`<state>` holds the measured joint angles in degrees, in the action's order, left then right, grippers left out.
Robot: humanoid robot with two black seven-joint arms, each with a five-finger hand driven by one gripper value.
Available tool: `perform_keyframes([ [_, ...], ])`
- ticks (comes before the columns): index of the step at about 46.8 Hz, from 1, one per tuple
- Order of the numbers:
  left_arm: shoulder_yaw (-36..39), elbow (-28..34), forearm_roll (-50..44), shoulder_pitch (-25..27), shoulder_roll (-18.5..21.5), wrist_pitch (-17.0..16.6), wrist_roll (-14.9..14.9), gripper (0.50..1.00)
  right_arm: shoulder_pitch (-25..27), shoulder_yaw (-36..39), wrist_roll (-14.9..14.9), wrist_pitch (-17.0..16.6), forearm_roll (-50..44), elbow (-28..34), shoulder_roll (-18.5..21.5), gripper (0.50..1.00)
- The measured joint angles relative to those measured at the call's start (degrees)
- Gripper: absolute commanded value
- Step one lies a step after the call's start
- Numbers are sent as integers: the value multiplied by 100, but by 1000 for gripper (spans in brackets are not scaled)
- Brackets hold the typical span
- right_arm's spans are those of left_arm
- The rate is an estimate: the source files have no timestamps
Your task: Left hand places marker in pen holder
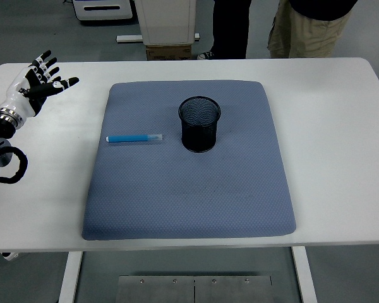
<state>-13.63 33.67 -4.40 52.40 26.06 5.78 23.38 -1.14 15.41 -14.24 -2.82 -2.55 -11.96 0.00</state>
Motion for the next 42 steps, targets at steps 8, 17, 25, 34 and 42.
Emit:
perform_keyframes([
  [8, -8, -4, 5, 5, -46, 73, 0, 1000, 0, 3, 0, 0, 0, -1, 0, 1000],
  [17, 29, -3, 16, 152, -13, 422, 0, 1000, 0, 2, 0, 2, 0, -2, 0, 1000],
  [25, 98, 0, 79, 300, -174, 428, -18, 1000, -1, 1, 0, 2, 0, 0, 0, 1000],
  [34, 946, 1, 90, 846, -285, 380, -57, 1000, 0, 1, 0, 2, 0, 2, 0, 1000],
  [42, 1745, 0, 90, 1331, -300, 355, -61, 1000, 0, 2, 1, 2, 0, 1, 0, 1000],
])
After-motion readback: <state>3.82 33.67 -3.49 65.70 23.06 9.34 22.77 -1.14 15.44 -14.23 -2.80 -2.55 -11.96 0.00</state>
